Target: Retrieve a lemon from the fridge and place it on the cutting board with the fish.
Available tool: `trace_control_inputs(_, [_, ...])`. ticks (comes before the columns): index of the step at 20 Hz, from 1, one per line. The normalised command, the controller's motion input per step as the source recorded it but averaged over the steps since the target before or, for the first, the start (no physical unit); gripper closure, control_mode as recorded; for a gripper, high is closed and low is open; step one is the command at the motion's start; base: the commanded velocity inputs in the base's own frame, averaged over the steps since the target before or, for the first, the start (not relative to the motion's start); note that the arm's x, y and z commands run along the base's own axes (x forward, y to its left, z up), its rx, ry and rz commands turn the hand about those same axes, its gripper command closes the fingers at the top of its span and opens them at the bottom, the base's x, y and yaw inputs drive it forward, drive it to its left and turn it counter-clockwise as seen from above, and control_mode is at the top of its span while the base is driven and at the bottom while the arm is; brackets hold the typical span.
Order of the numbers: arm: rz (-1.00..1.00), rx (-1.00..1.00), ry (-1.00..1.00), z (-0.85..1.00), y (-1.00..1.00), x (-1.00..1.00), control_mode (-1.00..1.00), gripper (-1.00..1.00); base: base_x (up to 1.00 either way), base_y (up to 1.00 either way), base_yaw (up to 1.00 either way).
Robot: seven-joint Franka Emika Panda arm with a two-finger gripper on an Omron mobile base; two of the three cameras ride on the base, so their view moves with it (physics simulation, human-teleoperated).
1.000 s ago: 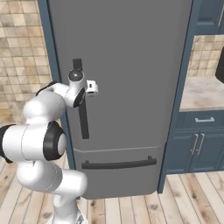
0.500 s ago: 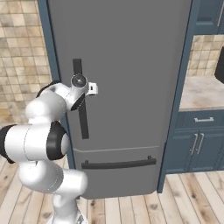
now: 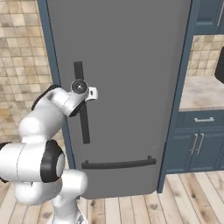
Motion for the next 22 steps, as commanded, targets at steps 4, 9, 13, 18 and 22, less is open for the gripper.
trace_control_inputs(4, [0.12,0.08,0.0,0.26,-1.0,-1.0,-1.0,1.0,0.0,0.0,0.0])
trace_control_inputs(9, [0.11,0.06,0.01,0.19,-1.0,-1.0,-1.0,1.0,0.0,0.0,0.0])
trace_control_inputs(13, [0.16,0.06,0.06,0.26,-1.0,-1.0,-1.0,1.0,0.0,0.0,0.0])
trace_control_inputs(18, [0.08,0.04,0.11,0.09,-1.0,-0.94,-1.0,1.0,0.0,0.0,0.0])
trace_control_inputs(22, [0.0,0.0,0.07,0.0,-0.89,-0.55,-1.0,1.0,0.0,0.0,0.0])
